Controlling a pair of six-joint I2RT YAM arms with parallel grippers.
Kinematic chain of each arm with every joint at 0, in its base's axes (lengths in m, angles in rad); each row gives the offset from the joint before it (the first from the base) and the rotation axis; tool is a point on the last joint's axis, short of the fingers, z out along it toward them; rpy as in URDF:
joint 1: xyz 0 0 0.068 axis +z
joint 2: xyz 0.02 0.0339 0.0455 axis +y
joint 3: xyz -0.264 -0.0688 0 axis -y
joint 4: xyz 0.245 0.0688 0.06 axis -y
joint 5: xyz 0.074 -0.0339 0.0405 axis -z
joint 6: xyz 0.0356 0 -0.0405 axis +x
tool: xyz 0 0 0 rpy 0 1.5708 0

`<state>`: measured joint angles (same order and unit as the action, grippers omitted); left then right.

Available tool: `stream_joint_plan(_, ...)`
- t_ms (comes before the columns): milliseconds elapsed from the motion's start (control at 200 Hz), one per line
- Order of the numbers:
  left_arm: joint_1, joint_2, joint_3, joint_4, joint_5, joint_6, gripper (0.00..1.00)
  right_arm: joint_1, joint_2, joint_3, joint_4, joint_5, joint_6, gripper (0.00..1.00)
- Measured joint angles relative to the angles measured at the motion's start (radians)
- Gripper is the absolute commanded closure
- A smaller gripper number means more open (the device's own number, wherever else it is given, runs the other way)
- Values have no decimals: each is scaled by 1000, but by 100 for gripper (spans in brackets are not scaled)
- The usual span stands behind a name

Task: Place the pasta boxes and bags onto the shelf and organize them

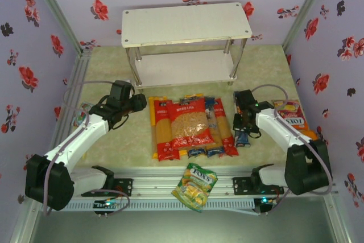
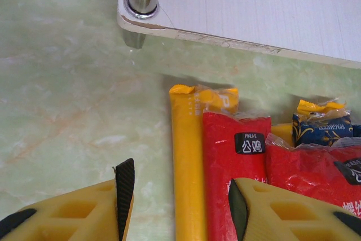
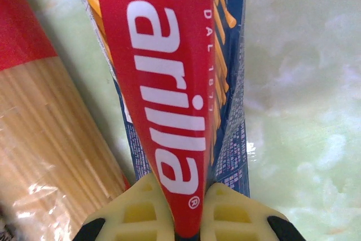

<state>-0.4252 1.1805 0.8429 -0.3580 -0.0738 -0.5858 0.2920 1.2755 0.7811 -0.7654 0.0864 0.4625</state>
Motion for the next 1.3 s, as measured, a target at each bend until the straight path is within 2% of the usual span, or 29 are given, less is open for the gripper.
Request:
stream_joint_plan(230, 0, 0, 0, 6, 0, 0, 50, 25, -76, 65, -49, 13, -46, 100)
stream_joint_plan(505, 6, 10, 35, 6, 0, 3, 50, 71, -55, 236, -105, -21, -79, 100)
stream_joint_plan(670, 6, 35, 72, 11, 0, 13, 50, 75, 74, 375, -108, -49, -99, 100)
stream_joint_plan(1055, 10, 38, 95, 5, 0, 20, 50, 72, 520, 751, -94, -42, -157, 100)
stream_joint_plan(1300, 28, 37, 96, -15, 0, 20, 50, 48, 679, 912, -69, -27, -169, 100)
